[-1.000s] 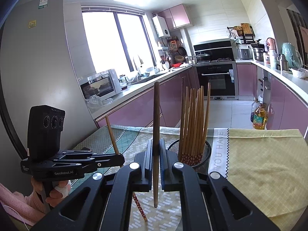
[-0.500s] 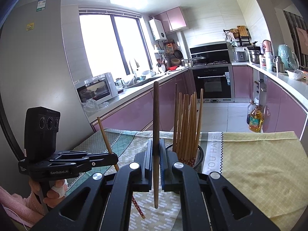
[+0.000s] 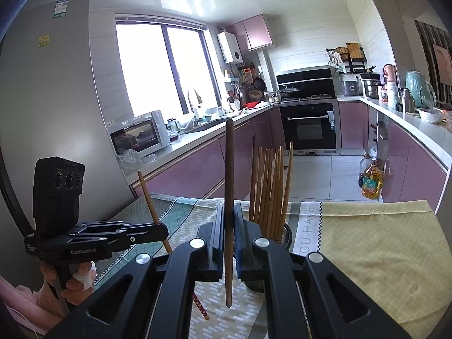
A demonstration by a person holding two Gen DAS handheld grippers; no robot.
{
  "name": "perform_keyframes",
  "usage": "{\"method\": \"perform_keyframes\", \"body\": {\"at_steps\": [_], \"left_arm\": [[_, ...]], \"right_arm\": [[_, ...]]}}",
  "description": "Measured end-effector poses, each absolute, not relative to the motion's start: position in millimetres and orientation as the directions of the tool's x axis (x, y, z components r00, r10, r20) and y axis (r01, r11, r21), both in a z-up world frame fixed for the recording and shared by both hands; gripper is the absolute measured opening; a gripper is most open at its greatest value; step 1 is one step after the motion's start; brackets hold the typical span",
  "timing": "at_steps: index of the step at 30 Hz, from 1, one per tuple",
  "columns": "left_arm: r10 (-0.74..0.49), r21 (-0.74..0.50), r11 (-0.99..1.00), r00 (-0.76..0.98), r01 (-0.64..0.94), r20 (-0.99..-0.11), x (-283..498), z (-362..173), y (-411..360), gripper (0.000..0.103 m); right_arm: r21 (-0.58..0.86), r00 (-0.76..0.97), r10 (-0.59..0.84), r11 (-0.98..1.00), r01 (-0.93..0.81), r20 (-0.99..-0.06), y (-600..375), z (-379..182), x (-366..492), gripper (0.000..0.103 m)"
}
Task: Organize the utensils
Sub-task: 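Lower the chopsticks into the mesh cup, pushing them down among the others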
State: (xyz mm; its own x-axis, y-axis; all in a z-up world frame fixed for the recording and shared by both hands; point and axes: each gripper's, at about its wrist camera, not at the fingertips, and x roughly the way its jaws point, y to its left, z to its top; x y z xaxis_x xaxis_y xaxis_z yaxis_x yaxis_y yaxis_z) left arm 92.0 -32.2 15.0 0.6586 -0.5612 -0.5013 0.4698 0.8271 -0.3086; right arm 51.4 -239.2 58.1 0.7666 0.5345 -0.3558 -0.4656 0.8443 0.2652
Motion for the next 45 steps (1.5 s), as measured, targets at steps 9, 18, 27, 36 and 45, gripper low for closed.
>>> {"method": "perform_keyframes", "body": {"at_steps": [9,18,27,36,45], "left_arm": [[-0.561,-0.302,0.827,0.666,0.474,-0.491,91,21,-32,0.007],[-0.563,-0.299,0.826,0.669,0.478,-0.486,91,22,-32,0.007],[-0.565,-0.296,0.825,0.672,0.482,-0.478,92,26,-35,0.007],[-0.567,-0.291,0.823,0.676,0.488,-0.471,94,28,-36,0.007],[-0.568,-0.288,0.822,0.681,0.491,-0.462,97,33,-38,0.007]], "right_arm": [[0.263,0.772,0.531,0.847,-0.462,-0.35,-242,59,51,0.005],[0.254,0.779,0.527,0.849,-0.463,-0.341,-239,65,52,0.005],[0.252,0.782,0.525,0.85,-0.463,-0.335,-239,68,54,0.005],[0.248,0.787,0.522,0.852,-0.462,-0.328,-238,72,55,0.005],[0.25,0.79,0.522,0.851,-0.461,-0.322,-238,77,57,0.005]]}}
